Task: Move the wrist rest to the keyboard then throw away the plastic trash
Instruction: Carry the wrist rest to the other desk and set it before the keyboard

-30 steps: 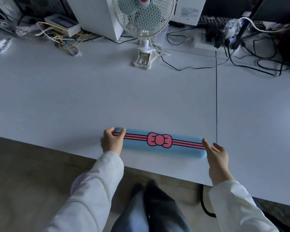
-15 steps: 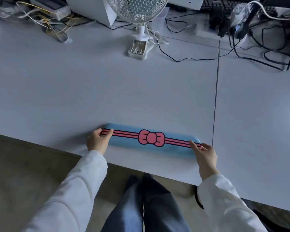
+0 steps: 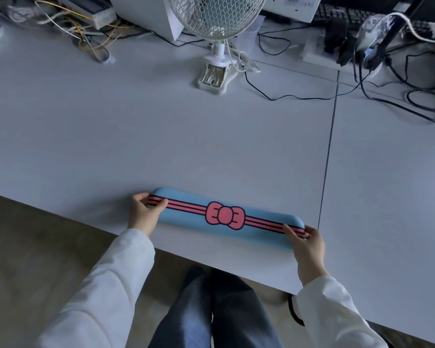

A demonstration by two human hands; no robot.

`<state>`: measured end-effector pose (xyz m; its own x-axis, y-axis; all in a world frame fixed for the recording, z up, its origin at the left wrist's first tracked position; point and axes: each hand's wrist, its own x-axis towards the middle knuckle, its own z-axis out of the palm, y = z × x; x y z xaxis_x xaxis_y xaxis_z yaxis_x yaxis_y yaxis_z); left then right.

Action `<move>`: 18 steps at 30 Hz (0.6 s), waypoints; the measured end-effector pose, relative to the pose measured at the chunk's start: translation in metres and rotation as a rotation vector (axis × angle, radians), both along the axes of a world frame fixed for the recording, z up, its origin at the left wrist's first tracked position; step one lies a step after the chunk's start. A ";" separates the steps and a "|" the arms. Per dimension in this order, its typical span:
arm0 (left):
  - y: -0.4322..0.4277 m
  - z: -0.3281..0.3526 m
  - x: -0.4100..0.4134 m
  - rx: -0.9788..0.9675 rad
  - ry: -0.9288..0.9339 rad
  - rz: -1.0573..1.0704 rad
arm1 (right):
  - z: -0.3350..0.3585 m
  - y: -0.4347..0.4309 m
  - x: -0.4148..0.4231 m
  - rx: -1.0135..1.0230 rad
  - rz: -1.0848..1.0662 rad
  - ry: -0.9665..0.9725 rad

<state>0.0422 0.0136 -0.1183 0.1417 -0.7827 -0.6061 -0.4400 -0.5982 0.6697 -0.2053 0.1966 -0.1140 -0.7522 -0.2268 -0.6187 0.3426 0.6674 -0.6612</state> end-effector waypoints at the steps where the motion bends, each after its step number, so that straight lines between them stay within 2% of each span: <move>1: 0.001 0.000 -0.001 0.000 0.010 0.011 | 0.002 -0.001 0.000 -0.029 0.001 -0.009; 6: 0.009 -0.004 0.006 0.000 0.071 0.083 | 0.009 -0.003 -0.002 -0.124 -0.038 -0.102; 11: 0.018 -0.004 0.014 0.018 0.102 0.102 | 0.013 -0.010 -0.008 -0.194 -0.027 -0.106; 18: 0.035 0.010 0.031 -0.019 0.223 0.293 | 0.023 -0.030 -0.011 -0.315 0.025 -0.140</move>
<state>0.0729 0.0487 -0.1082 0.2274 -0.7401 -0.6329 -0.0936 -0.6636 0.7422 -0.2160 0.1665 -0.0913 -0.6567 -0.4404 -0.6122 0.4312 0.4468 -0.7839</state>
